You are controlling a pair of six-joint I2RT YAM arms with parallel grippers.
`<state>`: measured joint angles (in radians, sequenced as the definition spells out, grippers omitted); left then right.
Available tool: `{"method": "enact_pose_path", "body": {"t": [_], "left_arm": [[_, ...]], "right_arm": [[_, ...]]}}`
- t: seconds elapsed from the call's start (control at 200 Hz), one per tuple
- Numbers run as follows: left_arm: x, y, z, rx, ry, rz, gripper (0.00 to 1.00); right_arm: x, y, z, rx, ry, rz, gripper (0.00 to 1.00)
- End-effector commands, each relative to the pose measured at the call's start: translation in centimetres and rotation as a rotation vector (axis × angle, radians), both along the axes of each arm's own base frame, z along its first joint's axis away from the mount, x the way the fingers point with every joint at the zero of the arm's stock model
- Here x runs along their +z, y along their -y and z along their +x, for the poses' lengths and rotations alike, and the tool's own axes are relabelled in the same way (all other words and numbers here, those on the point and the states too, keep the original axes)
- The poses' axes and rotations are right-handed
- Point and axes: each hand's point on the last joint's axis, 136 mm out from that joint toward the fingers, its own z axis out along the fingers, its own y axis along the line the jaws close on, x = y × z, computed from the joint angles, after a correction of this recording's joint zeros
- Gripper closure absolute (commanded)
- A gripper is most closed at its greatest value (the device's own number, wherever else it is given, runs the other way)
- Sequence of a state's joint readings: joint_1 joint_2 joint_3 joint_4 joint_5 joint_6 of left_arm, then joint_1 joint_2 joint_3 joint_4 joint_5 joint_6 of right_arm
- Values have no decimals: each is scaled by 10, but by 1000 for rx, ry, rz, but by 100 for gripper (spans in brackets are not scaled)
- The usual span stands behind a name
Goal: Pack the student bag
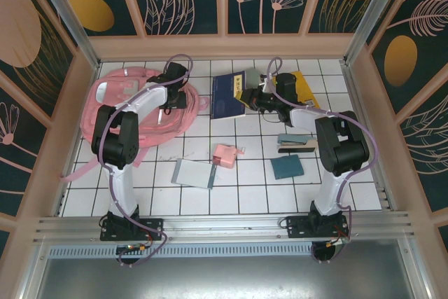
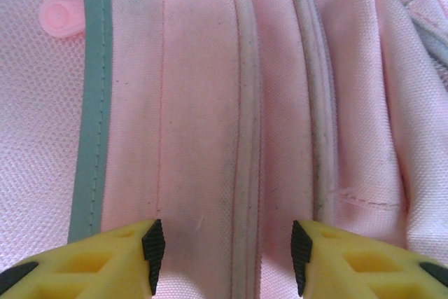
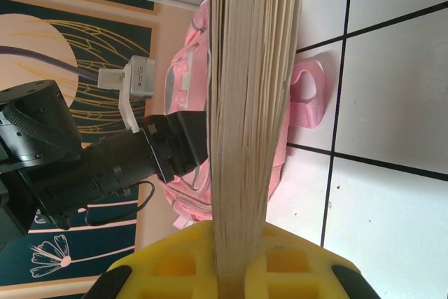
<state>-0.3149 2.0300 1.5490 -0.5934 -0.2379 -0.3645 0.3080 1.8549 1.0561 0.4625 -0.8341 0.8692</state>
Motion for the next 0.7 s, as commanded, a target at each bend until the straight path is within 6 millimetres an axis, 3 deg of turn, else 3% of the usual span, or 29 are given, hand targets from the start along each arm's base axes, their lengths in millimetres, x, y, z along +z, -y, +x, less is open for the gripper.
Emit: {"method": "enact_pose_path", "body": {"t": [0.0, 0.075, 0.13, 0.24, 0.695], "left_arm": [[-24, -17, -15, 0, -82, 105, 51], [-31, -20, -18, -6, -97, 123, 62], [-30, -19, -18, -8, -95, 121, 76], [-15, -18, -12, -4, -66, 112, 100], [136, 28, 16, -104, 196, -154, 100]], "right_arm": [[17, -7, 4, 18, 72, 15, 100], [18, -8, 4, 15, 70, 16, 100], [18, -9, 4, 18, 67, 21, 100], [21, -15, 4, 23, 70, 36, 100], [31, -49, 15, -22, 76, 146, 100]]}}
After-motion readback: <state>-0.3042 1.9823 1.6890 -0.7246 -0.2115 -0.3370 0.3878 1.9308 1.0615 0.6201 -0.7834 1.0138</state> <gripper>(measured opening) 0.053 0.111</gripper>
